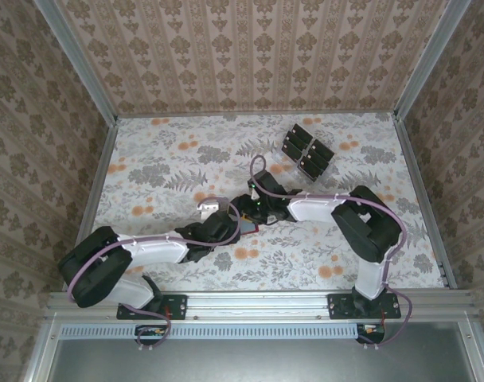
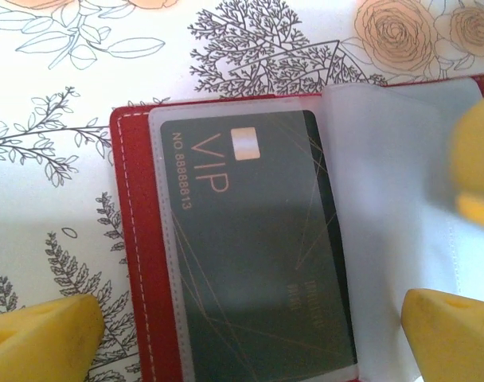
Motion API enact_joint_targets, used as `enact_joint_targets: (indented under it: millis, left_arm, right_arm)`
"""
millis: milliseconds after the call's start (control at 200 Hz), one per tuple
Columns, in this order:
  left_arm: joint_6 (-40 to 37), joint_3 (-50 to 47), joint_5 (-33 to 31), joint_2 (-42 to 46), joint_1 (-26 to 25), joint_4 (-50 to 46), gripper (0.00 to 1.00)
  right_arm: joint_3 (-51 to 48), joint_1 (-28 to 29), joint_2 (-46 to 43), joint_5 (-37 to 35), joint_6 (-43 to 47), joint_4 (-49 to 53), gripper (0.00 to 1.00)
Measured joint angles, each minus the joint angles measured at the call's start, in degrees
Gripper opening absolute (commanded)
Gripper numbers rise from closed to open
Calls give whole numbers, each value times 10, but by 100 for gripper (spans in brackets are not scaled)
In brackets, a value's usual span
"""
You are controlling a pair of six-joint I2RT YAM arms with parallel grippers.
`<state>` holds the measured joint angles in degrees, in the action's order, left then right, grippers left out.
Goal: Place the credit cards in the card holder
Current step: Flip over the card slot in the card holder.
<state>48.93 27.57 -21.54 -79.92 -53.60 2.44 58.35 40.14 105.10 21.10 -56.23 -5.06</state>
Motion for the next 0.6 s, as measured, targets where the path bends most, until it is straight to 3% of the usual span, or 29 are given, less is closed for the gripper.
enact_joint_targets:
  millis: [265, 600]
  left_arm:
    - [4, -6, -6, 0, -1, 11, 100]
    - [7, -10, -9, 0, -1, 19, 100]
  right_arm:
    - [0, -15, -27, -12, 29, 26, 57]
    - [0, -10, 8, -12, 36, 27, 56]
